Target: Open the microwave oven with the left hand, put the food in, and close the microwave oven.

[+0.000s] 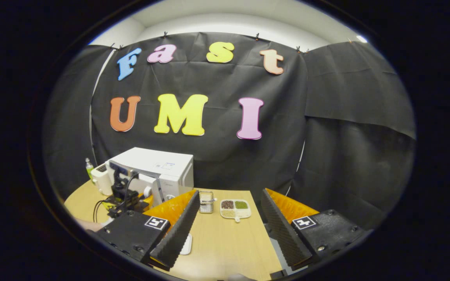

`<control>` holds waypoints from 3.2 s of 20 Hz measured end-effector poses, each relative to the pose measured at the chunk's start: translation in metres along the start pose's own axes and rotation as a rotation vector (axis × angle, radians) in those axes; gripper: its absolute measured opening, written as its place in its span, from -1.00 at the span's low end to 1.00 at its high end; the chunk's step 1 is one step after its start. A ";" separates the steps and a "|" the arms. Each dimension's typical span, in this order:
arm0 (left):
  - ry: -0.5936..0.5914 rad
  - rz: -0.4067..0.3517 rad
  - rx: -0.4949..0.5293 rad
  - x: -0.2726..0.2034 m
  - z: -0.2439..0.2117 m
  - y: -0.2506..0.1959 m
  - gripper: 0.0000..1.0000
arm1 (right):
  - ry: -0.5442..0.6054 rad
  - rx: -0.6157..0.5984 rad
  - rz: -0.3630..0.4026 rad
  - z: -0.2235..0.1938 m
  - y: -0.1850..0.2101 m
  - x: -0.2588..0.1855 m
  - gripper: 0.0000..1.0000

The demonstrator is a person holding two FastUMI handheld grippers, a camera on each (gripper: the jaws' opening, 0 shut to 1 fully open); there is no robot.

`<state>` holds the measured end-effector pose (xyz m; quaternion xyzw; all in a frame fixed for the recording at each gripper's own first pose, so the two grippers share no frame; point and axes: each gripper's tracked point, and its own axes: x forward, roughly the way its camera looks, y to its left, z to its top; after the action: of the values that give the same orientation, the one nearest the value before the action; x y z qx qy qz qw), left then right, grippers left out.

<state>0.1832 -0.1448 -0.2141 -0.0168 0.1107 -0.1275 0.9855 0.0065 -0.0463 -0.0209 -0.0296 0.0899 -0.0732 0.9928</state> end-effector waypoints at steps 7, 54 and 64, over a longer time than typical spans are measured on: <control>-0.003 0.037 0.022 -0.091 -0.017 0.042 -0.65 | 0.010 -0.015 0.134 -0.008 0.056 0.000 1.00; -0.007 0.473 -0.004 -0.286 0.008 0.210 0.90 | 0.991 0.284 0.248 -0.367 0.144 0.123 -0.92; -0.032 0.448 0.015 -0.279 0.022 0.199 0.90 | 0.884 0.395 0.363 -0.327 0.161 0.123 -0.93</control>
<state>-0.0255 0.1184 -0.1450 0.0137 0.0949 0.0940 0.9909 0.0885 0.0795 -0.3746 0.2085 0.4889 0.0792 0.8434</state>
